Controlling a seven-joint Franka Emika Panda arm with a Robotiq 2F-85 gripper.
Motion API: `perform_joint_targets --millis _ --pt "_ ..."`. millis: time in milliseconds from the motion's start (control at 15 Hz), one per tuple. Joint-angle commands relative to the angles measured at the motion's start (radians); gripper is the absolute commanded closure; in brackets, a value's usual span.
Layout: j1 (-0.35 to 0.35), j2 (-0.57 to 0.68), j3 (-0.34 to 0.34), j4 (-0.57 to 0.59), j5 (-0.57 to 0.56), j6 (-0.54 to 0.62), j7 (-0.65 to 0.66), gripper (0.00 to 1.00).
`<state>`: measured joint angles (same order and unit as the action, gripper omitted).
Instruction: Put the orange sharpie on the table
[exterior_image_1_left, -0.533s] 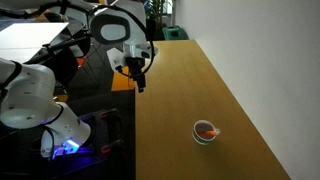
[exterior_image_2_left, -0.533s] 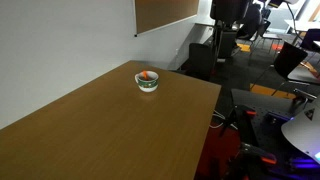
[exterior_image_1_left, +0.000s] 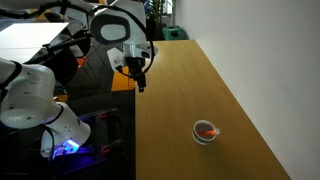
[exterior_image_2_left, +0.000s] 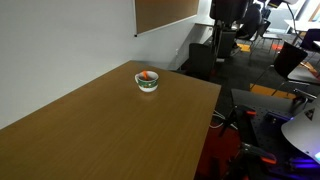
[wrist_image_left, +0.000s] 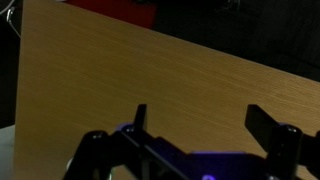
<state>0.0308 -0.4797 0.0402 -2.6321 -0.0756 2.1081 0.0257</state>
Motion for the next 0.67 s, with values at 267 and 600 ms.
perform_joint_targets --millis 267,600 --pt "-0.045 0.082 0.03 0.024 -0.023 0.239 0.169 0.0" --pt "-0.152 0.191 0.083 0.057 -0.133 0.494 0.416 0.0"
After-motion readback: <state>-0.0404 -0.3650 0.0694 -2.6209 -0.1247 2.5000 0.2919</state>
